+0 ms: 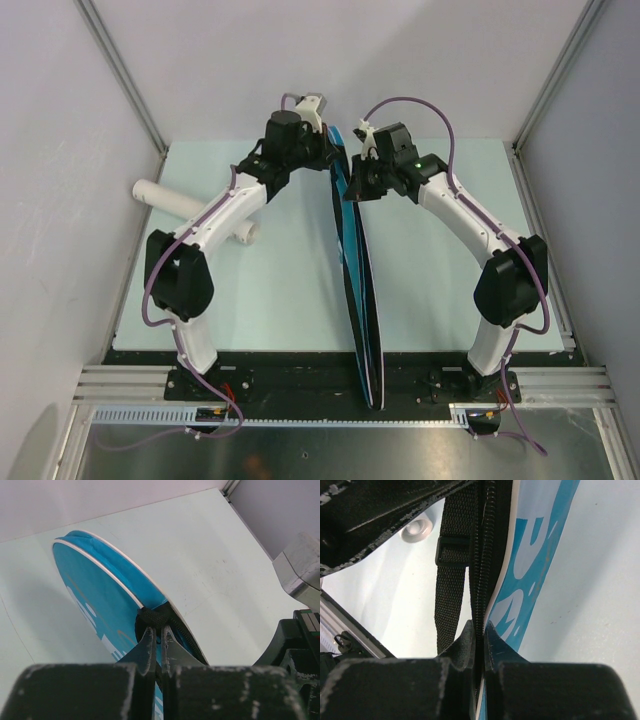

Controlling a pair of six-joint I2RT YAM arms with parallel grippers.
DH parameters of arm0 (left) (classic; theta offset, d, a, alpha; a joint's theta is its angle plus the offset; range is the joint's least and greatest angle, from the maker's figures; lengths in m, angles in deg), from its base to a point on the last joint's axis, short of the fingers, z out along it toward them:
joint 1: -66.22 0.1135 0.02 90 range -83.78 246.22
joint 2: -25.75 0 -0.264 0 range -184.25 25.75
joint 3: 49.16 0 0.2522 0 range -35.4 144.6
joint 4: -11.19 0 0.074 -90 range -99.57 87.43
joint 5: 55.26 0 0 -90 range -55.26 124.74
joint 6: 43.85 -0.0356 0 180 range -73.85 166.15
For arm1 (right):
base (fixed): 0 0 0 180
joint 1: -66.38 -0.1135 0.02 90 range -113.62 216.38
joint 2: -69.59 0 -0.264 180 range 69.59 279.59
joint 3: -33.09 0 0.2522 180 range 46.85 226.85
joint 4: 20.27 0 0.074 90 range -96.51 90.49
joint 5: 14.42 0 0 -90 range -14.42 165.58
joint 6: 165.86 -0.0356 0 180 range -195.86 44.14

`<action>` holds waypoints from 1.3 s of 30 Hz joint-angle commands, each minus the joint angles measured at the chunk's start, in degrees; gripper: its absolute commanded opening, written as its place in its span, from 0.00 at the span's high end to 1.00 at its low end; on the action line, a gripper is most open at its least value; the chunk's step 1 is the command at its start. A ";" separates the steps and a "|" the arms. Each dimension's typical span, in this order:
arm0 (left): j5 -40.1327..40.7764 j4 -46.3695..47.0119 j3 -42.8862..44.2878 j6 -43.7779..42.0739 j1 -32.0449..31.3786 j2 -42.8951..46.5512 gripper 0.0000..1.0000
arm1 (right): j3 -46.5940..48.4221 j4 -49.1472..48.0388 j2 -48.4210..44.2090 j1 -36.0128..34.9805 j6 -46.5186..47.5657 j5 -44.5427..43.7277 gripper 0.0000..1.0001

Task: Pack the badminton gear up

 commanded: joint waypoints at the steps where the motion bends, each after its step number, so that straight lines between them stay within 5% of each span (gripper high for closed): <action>1: -0.63 2.16 0.55 0.53 0.74 1.73 1.00 | 1.60 -2.17 -3.16 -0.65 -1.56 -0.32 1.00; 18: -12.86 2.95 -8.77 14.58 -1.37 5.78 1.00 | 2.22 -14.56 -0.17 -1.61 -4.73 -4.38 1.00; 23: -12.34 3.39 -10.08 18.28 -1.98 7.53 1.00 | 3.01 -15.27 0.62 -3.11 -4.46 -8.32 1.00; 28: 2.32 1.99 -13.08 7.75 -7.69 12.98 1.00 | 1.96 -16.94 0.01 -3.20 -7.62 -13.86 1.00; 33: -2.83 0.84 -18.44 10.98 -9.18 13.95 1.00 | 2.40 -19.05 -0.43 -2.94 -9.56 -19.65 1.00; 39: -4.87 1.01 -19.67 12.48 -8.32 17.03 1.00 | -0.76 -22.91 -1.31 -2.93 -5.35 -15.28 1.00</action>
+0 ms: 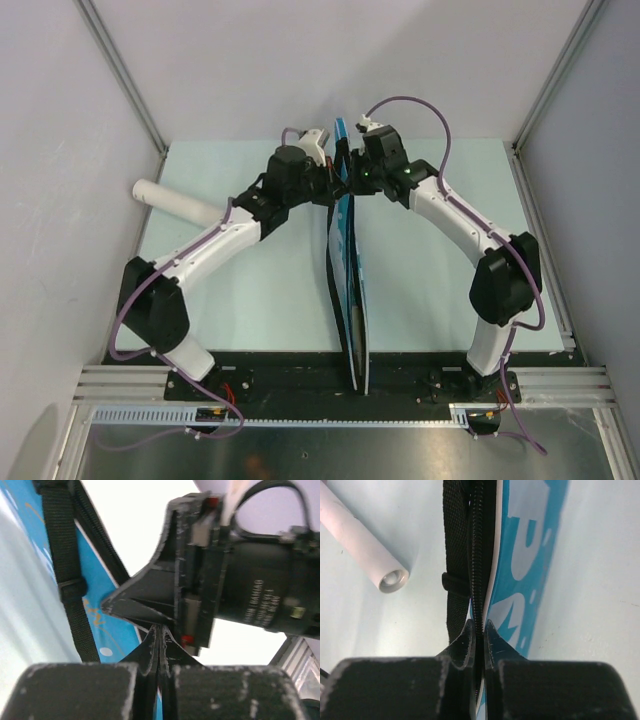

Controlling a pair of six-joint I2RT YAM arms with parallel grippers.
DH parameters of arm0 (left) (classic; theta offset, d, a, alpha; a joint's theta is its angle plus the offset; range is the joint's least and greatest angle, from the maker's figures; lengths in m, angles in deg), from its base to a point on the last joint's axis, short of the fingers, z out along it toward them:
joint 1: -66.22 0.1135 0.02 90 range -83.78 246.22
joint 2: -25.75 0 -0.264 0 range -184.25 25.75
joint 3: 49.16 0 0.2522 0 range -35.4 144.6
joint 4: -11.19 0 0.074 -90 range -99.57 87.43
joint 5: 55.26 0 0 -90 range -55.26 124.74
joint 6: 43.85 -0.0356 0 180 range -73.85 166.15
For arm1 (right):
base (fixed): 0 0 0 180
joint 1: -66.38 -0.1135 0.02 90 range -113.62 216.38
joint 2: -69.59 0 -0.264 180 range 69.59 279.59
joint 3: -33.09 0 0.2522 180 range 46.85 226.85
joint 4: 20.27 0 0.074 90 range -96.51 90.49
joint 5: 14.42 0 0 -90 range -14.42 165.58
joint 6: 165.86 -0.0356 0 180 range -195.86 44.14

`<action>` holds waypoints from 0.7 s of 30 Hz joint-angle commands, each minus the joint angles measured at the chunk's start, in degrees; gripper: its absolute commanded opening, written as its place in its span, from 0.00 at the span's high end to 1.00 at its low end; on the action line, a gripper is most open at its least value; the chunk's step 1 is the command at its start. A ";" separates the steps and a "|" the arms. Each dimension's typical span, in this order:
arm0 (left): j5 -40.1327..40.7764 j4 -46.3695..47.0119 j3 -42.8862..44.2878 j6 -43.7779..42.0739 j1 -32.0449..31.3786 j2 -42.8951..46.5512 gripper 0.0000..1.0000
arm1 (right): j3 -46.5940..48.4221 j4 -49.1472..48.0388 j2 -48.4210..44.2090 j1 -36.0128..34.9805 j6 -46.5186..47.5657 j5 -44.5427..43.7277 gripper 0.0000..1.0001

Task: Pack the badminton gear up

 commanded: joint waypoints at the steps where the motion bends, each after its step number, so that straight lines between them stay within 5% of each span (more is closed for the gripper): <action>1: -5.67 -3.36 0.02 1.77 0.06 3.63 1.00 | -1.33 -16.75 -3.76 -0.49 3.70 1.16 1.00; 2: -6.89 -3.36 0.37 2.12 2.07 3.81 0.97 | -2.39 -16.84 -4.29 -0.49 4.67 2.04 1.00; 4: -8.04 -3.27 1.43 3.70 4.10 4.77 0.79 | -6.16 -17.63 -6.04 0.21 6.26 3.70 1.00; 5: -7.70 -3.36 1.78 3.80 5.67 5.21 0.62 | -7.40 -18.24 -6.75 1.00 6.79 6.24 1.00; 8: -7.60 -3.09 3.36 5.46 8.84 5.74 0.40 | -11.79 -20.27 -9.03 1.97 10.12 12.39 1.00; 13: -11.72 -2.74 8.62 6.35 11.75 0.92 0.32 | -12.24 -19.13 -10.01 3.91 13.65 20.58 1.00; 21: -21.83 -2.48 14.35 -1.99 12.28 -8.93 0.41 | -11.98 -18.17 -9.92 5.75 12.86 24.72 1.00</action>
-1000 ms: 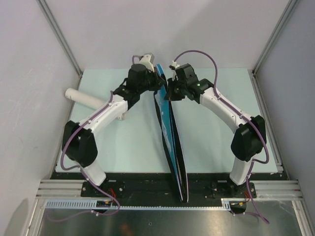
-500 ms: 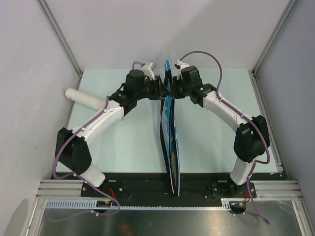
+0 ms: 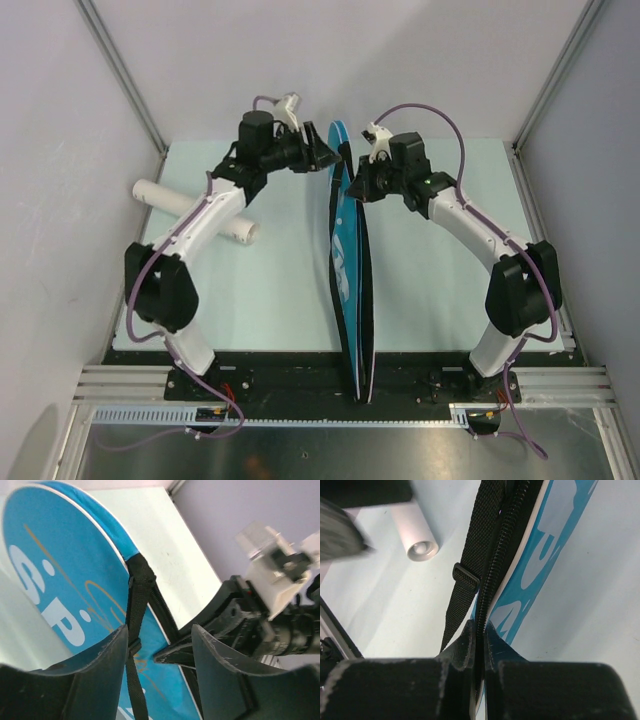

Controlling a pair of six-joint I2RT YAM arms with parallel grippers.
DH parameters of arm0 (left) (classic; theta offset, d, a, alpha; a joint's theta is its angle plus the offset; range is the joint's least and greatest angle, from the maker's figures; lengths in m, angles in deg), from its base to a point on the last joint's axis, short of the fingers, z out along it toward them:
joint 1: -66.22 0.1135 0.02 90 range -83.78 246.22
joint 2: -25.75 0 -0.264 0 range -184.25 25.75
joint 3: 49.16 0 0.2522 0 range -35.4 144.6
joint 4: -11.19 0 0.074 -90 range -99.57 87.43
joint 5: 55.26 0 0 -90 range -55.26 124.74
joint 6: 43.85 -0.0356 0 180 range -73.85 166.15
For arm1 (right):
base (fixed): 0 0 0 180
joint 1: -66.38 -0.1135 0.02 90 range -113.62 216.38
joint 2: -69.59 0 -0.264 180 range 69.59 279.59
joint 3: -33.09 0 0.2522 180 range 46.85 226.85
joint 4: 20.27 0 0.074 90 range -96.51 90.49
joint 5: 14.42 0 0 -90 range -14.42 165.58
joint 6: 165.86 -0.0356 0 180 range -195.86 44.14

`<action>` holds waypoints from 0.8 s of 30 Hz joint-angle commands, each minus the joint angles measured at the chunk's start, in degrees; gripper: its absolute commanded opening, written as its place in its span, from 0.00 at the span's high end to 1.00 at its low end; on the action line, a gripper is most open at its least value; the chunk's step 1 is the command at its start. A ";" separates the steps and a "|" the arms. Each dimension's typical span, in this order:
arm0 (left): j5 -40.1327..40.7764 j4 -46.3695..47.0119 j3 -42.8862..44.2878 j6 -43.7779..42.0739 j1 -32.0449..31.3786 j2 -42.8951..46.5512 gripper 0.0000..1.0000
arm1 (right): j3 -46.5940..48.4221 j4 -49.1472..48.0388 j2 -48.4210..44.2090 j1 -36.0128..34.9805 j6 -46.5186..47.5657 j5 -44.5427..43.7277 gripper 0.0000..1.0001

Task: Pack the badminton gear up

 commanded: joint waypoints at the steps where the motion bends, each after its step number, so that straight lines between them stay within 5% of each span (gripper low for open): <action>1: -7.33 0.15 2.55 -6.74 -0.20 -5.21 0.37 | 1.22 -4.94 -3.49 0.73 1.38 5.94 1.00; 2: -7.68 0.06 2.55 -7.45 -0.20 -5.84 0.25 | 1.31 -4.85 -3.58 0.81 1.47 6.30 1.00; 7: -11.11 0.15 2.64 -6.67 -0.55 -9.44 0.23 | 1.22 -5.02 -3.76 1.17 1.74 7.79 1.00; 9: -13.65 0.32 2.81 -5.61 -0.73 -10.67 0.35 | 1.31 -5.29 -3.67 1.34 1.74 8.15 1.00; 11: -14.98 0.41 2.64 -4.91 -0.73 -10.50 0.69 | 1.31 -5.12 -3.58 1.43 2.35 6.92 1.00; 15: -16.12 0.50 1.06 -5.35 -0.64 -6.65 0.99 | 1.93 -2.66 -2.88 1.25 3.84 2.35 1.00; 21: -21.38 1.54 2.81 -1.22 -0.46 -2.95 1.00 | 2.72 -1.16 -1.47 0.73 3.68 -3.19 1.00; 24: -21.32 4.00 2.99 2.99 -0.55 -1.80 1.00 | 2.37 -2.47 -0.33 0.46 -0.18 1.09 1.00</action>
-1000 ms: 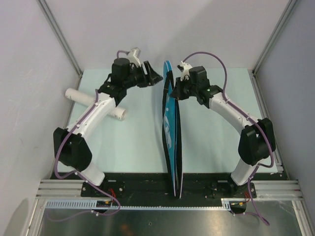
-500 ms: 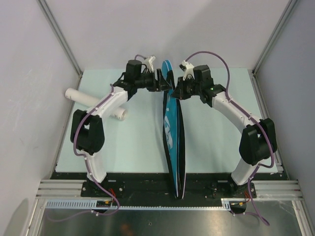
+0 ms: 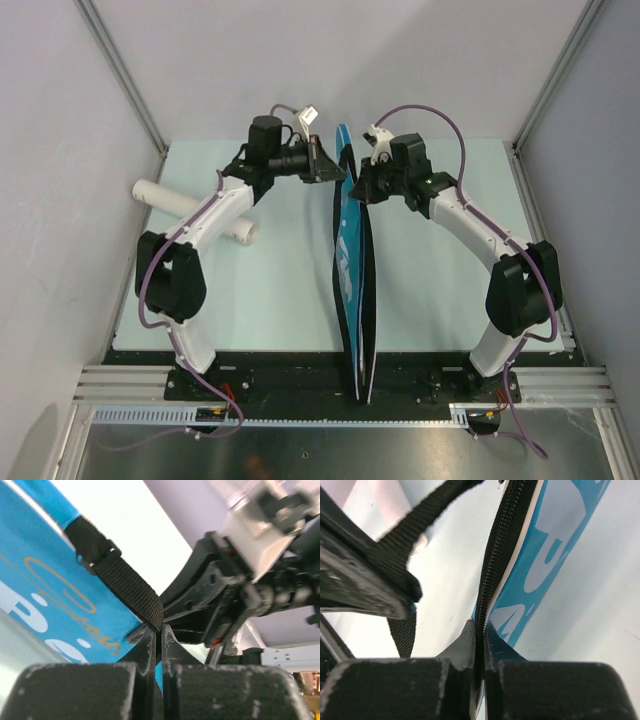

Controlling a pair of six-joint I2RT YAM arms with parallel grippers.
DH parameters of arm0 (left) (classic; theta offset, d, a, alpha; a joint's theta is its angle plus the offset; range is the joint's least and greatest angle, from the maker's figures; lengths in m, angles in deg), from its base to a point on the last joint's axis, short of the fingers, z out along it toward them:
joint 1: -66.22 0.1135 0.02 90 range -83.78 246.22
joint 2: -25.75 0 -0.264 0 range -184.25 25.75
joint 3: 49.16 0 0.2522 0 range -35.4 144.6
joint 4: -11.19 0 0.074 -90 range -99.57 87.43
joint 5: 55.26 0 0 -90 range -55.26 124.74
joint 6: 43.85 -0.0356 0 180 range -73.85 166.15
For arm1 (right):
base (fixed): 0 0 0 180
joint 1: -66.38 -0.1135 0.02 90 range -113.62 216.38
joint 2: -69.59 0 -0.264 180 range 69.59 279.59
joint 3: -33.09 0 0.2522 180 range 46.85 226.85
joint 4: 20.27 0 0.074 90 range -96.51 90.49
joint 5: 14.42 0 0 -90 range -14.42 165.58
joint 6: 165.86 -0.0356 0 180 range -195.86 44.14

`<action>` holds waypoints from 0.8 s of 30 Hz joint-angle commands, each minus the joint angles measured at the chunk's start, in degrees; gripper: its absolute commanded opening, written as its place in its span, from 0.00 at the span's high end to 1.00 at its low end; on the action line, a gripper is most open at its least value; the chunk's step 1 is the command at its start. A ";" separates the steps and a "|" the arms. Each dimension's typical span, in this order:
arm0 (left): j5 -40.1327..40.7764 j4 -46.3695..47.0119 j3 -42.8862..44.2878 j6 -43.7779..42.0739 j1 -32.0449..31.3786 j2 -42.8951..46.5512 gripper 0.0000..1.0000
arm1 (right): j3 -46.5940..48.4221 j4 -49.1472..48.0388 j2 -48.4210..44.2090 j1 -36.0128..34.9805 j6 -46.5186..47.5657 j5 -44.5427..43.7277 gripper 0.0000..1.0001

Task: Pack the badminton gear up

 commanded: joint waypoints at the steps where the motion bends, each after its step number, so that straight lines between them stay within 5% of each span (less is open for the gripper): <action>1: -3.74 4.99 1.98 8.32 -0.18 5.87 1.00 | 2.63 -4.57 -0.09 -0.76 -4.32 3.08 1.00; 6: 0.57 16.05 -1.79 22.75 -0.35 7.10 1.00 | 2.02 -4.23 -1.74 -1.03 -9.70 5.73 0.61; 10: 4.00 16.25 -1.10 28.12 -1.05 6.49 1.00 | 0.35 -1.33 -6.57 0.29 -9.87 4.23 0.31; 16: 7.34 16.16 -1.62 28.66 -1.58 6.93 1.00 | -4.93 -1.86 -14.66 2.49 -7.24 6.61 0.15; 24: 12.25 12.30 -1.62 26.03 -1.85 8.86 1.00 | -7.57 -3.87 -20.83 -0.74 -3.55 6.17 0.08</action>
